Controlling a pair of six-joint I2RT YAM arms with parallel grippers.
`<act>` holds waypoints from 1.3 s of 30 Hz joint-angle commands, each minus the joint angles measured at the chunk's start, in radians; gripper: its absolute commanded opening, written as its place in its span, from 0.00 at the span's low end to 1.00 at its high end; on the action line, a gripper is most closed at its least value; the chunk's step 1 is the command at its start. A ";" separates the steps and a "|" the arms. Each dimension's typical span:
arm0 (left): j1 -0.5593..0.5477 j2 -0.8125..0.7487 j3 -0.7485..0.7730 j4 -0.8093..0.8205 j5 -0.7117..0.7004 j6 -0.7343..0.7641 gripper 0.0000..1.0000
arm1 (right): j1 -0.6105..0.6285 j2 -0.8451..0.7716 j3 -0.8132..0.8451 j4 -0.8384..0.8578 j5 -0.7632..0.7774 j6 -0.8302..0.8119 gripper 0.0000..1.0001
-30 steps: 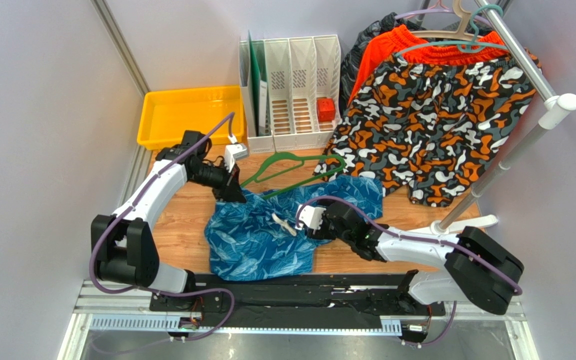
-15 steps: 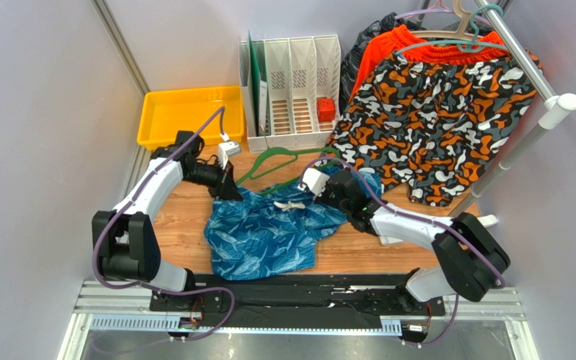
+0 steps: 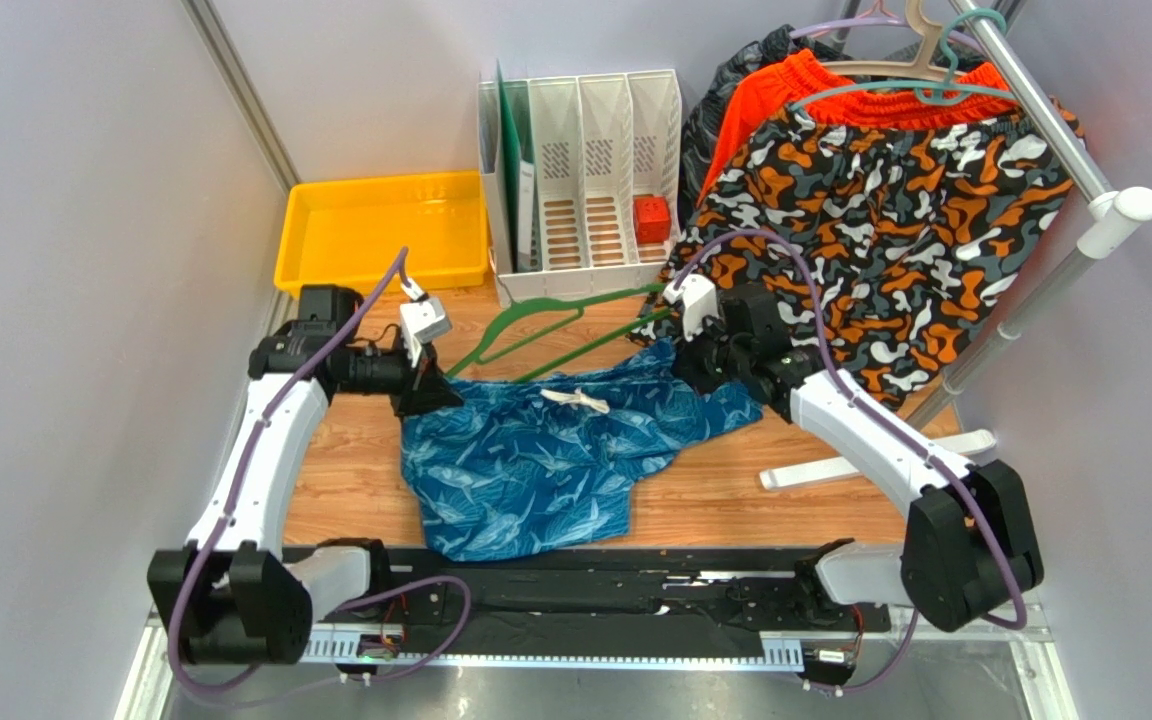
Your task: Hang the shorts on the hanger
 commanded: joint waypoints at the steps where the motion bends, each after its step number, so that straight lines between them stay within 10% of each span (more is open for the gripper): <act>1: 0.059 -0.105 -0.041 -0.071 -0.101 0.134 0.00 | -0.140 0.069 0.060 -0.203 0.024 0.115 0.00; 16: 0.080 -0.156 -0.081 -0.242 -0.270 0.510 0.00 | -0.235 0.142 0.219 -0.256 0.006 0.170 0.00; 37: -0.168 0.030 0.131 -0.085 -0.363 0.154 0.00 | -0.060 0.067 0.440 -0.485 -0.029 0.274 0.00; 39: -0.167 0.024 0.128 -0.074 -0.322 0.127 0.00 | -0.060 0.055 0.443 -0.500 -0.048 0.256 0.16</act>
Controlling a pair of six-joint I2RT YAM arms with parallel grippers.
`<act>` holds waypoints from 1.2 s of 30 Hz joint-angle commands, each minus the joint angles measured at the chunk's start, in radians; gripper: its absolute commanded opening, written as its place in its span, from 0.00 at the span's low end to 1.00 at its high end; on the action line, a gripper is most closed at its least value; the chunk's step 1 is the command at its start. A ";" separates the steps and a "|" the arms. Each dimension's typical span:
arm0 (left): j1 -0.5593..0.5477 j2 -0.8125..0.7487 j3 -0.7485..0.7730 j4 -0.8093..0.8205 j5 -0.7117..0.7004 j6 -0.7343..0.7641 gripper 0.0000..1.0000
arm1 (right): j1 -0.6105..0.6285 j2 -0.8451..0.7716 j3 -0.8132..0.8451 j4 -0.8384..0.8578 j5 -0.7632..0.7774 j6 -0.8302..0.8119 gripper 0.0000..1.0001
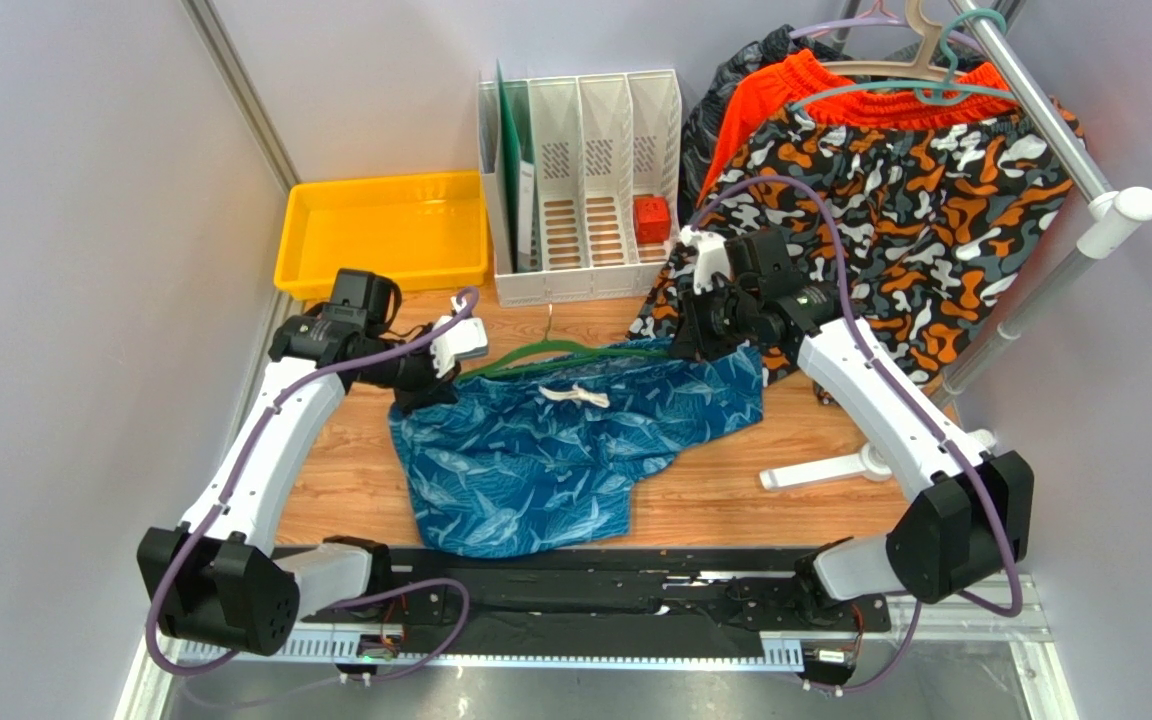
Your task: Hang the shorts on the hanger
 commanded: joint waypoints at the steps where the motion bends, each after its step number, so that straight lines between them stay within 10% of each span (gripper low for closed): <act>1: 0.006 -0.007 0.032 0.006 0.025 -0.095 0.00 | -0.011 -0.052 0.045 -0.061 0.057 -0.017 0.25; 5: 0.007 -0.005 0.046 -0.003 0.116 -0.139 0.00 | -0.011 -0.130 0.046 -0.055 0.069 -0.115 0.69; 14: 0.006 0.015 0.109 -0.045 0.246 -0.156 0.00 | -0.013 -0.334 0.016 0.087 -0.094 -0.394 0.72; 18: -0.019 0.013 0.132 -0.118 0.275 -0.055 0.00 | 0.041 -0.357 0.098 0.045 -0.315 -0.757 0.79; 29: -0.183 -0.050 0.041 -0.079 0.095 0.004 0.00 | 0.332 -0.282 0.243 -0.337 -0.241 -1.686 0.81; 36: -0.304 -0.108 -0.034 -0.011 -0.079 0.023 0.00 | 0.457 -0.209 0.315 -0.437 -0.188 -1.694 0.81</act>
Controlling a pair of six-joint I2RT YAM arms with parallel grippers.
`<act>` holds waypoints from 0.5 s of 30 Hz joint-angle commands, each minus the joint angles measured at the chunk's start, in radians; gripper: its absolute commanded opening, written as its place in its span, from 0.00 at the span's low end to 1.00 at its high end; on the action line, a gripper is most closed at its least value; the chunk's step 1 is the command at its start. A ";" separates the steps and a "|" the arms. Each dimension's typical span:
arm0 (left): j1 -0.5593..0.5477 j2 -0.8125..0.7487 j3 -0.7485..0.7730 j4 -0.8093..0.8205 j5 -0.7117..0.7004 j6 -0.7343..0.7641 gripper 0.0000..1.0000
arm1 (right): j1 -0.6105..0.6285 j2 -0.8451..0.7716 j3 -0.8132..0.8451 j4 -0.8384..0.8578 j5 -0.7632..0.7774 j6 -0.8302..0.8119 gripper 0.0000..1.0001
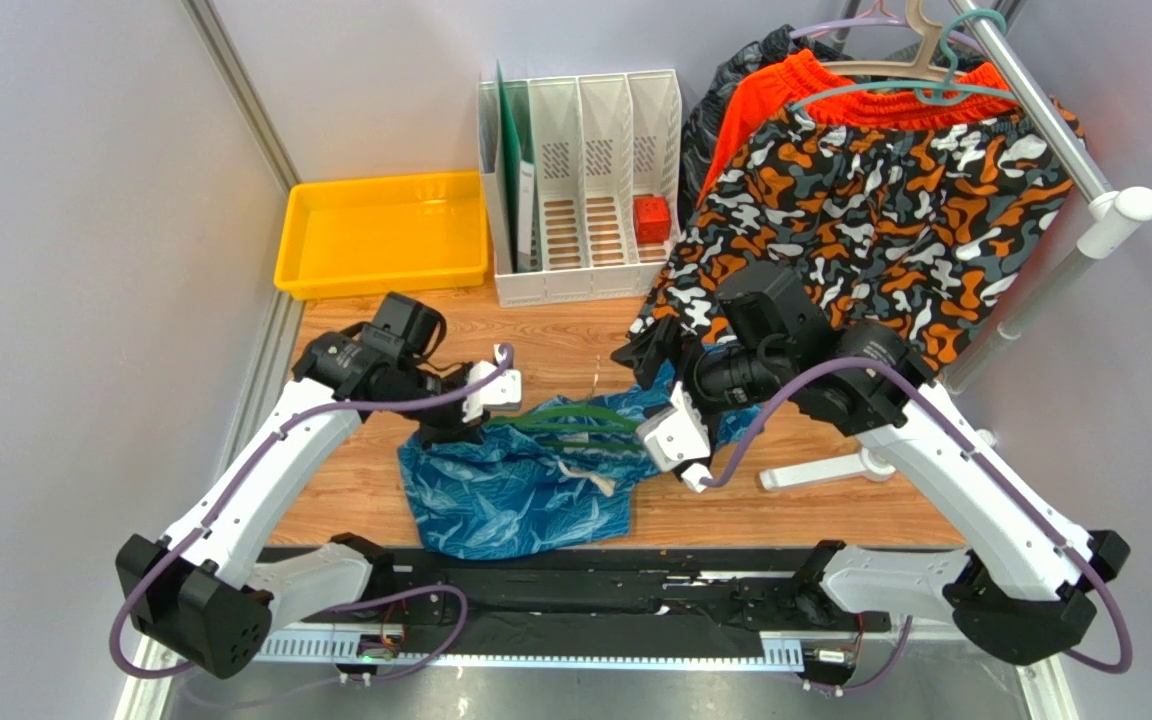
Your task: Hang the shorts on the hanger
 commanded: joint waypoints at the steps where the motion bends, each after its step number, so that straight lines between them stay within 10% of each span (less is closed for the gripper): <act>1: -0.053 -0.053 -0.027 0.080 -0.081 0.041 0.00 | 0.065 0.047 0.095 -0.091 0.032 -0.038 0.82; 15: -0.083 -0.089 -0.073 0.183 -0.170 -0.002 0.00 | 0.208 0.214 0.186 -0.138 0.220 0.342 0.61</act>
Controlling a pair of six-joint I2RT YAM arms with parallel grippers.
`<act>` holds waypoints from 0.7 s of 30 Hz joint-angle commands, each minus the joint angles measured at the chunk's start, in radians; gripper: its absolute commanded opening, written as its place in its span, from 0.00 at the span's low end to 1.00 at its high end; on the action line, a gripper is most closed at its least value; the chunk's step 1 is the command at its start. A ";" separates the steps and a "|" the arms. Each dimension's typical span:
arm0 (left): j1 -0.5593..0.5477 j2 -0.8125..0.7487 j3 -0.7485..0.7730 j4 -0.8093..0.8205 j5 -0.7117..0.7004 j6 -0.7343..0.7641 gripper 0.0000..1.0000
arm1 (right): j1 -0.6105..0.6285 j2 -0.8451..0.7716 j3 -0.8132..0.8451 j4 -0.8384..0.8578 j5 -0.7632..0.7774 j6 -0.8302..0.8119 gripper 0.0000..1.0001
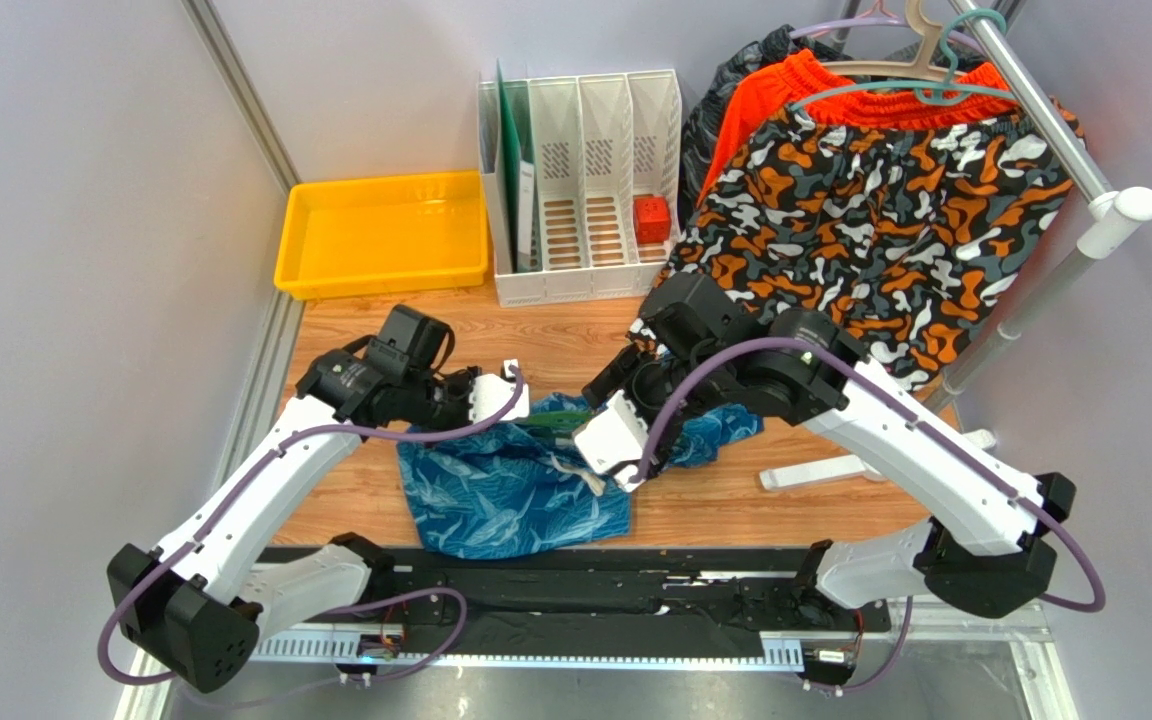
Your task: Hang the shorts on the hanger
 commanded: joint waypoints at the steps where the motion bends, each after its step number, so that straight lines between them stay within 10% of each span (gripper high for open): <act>1: -0.007 -0.036 -0.002 0.060 0.003 -0.013 0.00 | 0.014 0.050 0.030 -0.014 0.116 0.137 0.59; 10: -0.007 -0.038 -0.021 0.086 0.016 -0.059 0.00 | 0.014 0.107 0.093 0.034 0.219 0.341 0.21; 12: -0.007 -0.038 -0.022 0.092 0.023 -0.072 0.00 | 0.014 0.107 0.100 0.032 0.225 0.349 0.29; 15: -0.005 -0.029 -0.015 0.117 0.032 -0.124 0.00 | 0.014 0.087 0.112 0.075 0.266 0.375 0.79; 21: 0.019 0.055 0.043 0.143 0.156 -0.333 0.00 | 0.015 -0.004 0.149 0.155 0.415 0.470 0.85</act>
